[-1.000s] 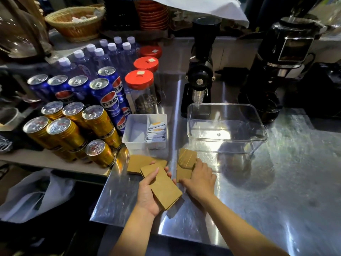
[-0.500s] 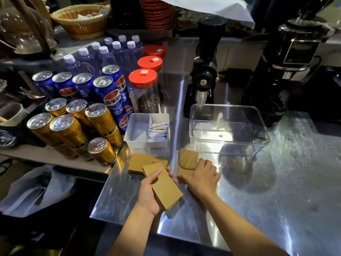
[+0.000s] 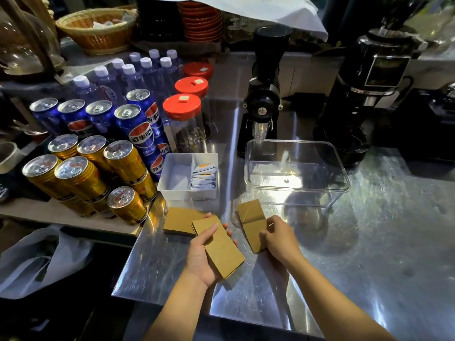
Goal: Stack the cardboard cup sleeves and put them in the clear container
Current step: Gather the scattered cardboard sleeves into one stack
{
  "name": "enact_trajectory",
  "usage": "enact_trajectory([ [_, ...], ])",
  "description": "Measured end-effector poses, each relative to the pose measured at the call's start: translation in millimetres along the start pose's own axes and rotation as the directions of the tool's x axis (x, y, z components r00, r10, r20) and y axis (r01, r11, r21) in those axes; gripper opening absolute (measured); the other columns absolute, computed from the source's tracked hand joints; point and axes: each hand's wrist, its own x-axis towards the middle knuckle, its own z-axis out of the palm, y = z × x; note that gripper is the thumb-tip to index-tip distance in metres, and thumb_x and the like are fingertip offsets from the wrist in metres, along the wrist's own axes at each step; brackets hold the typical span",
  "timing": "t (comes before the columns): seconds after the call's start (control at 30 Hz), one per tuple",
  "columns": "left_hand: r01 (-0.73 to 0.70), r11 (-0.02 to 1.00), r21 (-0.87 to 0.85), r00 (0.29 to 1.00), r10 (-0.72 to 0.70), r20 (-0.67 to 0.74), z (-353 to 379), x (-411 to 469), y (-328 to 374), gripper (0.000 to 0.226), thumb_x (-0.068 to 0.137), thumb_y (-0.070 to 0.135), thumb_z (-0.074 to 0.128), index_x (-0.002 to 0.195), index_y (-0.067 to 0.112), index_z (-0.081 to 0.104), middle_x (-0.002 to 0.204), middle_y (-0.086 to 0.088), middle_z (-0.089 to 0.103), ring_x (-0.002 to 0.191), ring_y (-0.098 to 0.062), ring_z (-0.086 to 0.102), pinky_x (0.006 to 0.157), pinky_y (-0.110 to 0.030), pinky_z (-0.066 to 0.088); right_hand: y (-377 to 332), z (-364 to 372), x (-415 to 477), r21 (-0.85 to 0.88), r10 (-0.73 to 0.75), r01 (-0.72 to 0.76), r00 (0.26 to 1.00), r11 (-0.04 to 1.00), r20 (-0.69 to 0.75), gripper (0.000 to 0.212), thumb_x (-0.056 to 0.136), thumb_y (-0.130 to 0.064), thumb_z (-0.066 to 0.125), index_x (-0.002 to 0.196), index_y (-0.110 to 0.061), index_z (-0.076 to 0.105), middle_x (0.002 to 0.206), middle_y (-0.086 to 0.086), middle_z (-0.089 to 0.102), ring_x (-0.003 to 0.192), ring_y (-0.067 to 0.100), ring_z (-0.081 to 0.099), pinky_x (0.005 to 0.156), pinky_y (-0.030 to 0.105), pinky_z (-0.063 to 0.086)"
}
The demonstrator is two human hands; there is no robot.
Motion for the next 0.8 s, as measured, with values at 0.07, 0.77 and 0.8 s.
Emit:
enact_trajectory([
  [0.07, 0.009, 1.000, 0.003, 1.000, -0.009, 0.004, 2.6, 3.2, -4.6, 0.037, 0.067, 0.013, 0.066, 0.102, 0.025, 0.062, 0.082, -0.011, 0.065, 0.071, -0.023, 0.063, 0.068, -0.037, 0.054, 5.1, -7.8, -4.6, 0.189, 0.032, -0.025, 0.999, 0.982, -0.035, 0.016, 0.081, -0.005, 0.061, 0.096, -0.007, 0.060, 0.095, 0.015, 0.069, 0.076, 0.023, 0.061, 0.060, 0.028, 0.049],
  [0.77, 0.160, 0.943, 0.291, 0.965, -0.211, 0.155, 32.4, 14.8, -41.7, 0.035, 0.067, 0.006, 0.060, 0.102, 0.006, 0.062, 0.081, -0.015, 0.071, 0.066, -0.027, 0.069, 0.063, -0.039, 0.058, 16.5, -36.1, -43.4, 0.355, -0.199, 0.178, 0.980, 0.918, 0.024, 0.011, 0.075, -0.012, 0.073, 0.077, -0.023, 0.071, 0.082, -0.001, 0.062, 0.066, 0.000, 0.053, 0.061, 0.012, 0.040],
  [0.8, 0.150, 0.910, 0.386, 0.965, -0.219, 0.142, 33.6, 13.3, -41.6, 0.040, 0.067, 0.002, 0.061, 0.107, 0.003, 0.058, 0.083, -0.017, 0.071, 0.065, -0.029, 0.068, 0.066, -0.042, 0.058, 17.4, -40.6, -40.5, 0.300, -0.217, 0.212, 0.976, 0.930, -0.018, 0.009, 0.075, -0.015, 0.073, 0.082, -0.020, 0.071, 0.084, -0.002, 0.061, 0.070, 0.003, 0.052, 0.063, 0.011, 0.039],
])
